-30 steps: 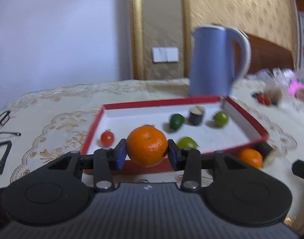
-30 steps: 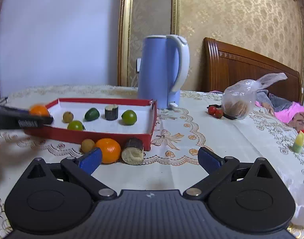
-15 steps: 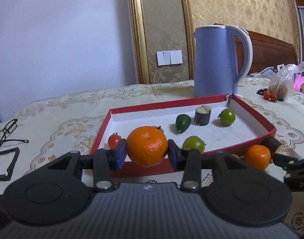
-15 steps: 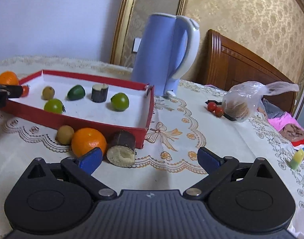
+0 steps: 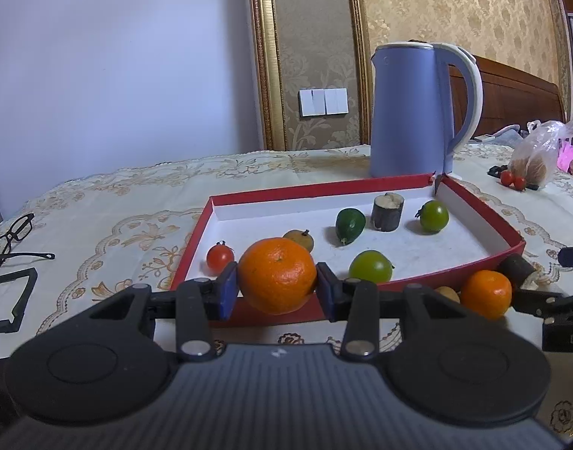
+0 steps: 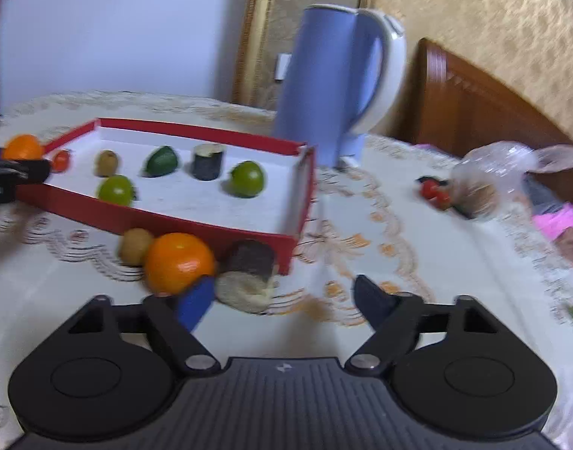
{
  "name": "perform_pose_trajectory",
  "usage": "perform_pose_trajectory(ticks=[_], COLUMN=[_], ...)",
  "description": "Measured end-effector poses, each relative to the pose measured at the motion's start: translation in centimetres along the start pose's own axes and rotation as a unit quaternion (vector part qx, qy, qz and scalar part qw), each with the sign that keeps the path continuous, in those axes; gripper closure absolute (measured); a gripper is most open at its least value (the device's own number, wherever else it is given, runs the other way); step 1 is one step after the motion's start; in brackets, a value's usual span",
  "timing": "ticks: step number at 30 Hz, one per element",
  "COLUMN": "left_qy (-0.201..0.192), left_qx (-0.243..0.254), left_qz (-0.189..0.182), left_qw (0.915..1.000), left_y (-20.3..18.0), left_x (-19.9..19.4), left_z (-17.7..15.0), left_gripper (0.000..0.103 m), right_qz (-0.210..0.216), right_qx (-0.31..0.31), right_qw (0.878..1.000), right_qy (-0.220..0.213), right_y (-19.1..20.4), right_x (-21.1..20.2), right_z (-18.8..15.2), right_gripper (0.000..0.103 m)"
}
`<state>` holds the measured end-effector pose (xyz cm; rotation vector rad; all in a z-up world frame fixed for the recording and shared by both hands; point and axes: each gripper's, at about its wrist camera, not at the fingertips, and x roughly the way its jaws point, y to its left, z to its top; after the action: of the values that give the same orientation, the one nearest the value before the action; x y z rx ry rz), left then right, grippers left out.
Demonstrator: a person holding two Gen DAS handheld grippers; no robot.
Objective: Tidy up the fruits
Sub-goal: 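Grasp the second sugarcane piece with the right gripper while the left gripper holds the tangerine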
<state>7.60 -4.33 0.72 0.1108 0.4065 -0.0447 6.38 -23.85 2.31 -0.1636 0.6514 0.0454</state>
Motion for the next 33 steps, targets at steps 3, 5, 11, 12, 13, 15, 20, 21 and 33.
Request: perform_pose_trajectory(ticks=[3, 5, 11, 12, 13, 15, 20, 21, 33], left_qy=[0.001, 0.000, 0.000, 0.000, 0.000, 0.000, -0.001, -0.001, 0.011], left_qx=[-0.001, 0.000, 0.003, 0.003, 0.002, 0.000, 0.004, 0.004, -0.008], left_qz=[-0.001, 0.000, -0.001, -0.001, -0.001, -0.003, -0.003, -0.003, -0.004], left_qw=[1.0000, 1.0000, 1.0000, 1.0000, 1.0000, 1.0000, 1.0000, 1.0000, 0.9999], left_y=[0.0, 0.0, -0.1, -0.1, -0.1, -0.1, -0.3, -0.3, 0.0], left_x=[0.1, 0.1, 0.1, 0.1, 0.1, 0.1, 0.0, 0.1, 0.6], left_z=[0.0, 0.0, 0.0, 0.0, 0.0, 0.0, 0.0, 0.0, 0.1], left_gripper=[0.063, 0.063, 0.063, 0.063, 0.063, 0.063, 0.063, 0.063, 0.063], right_qz=[-0.028, -0.030, -0.016, -0.008, -0.001, 0.013, 0.022, 0.025, 0.045], right_qx=[-0.025, -0.025, -0.030, -0.024, -0.019, -0.007, 0.012, 0.017, 0.054], right_qw=[0.999, 0.999, 0.999, 1.000, 1.000, 1.000, 0.999, 0.999, 0.997], right_qy=[0.009, 0.008, 0.011, 0.015, 0.018, 0.020, 0.021, 0.021, -0.025], right_y=[0.6, 0.8, 1.3, 1.2, 1.0, 0.8, 0.4, 0.3, -0.4], right_x=[0.7, 0.8, 1.9, 2.0, 2.0, 1.9, 1.2, 1.0, -3.6], right_z=[-0.3, -0.3, 0.7, 0.8, 0.9, 0.8, 0.6, 0.6, -0.6], right_gripper=[0.026, 0.026, 0.044, 0.049, 0.052, 0.062, 0.069, 0.069, 0.069])
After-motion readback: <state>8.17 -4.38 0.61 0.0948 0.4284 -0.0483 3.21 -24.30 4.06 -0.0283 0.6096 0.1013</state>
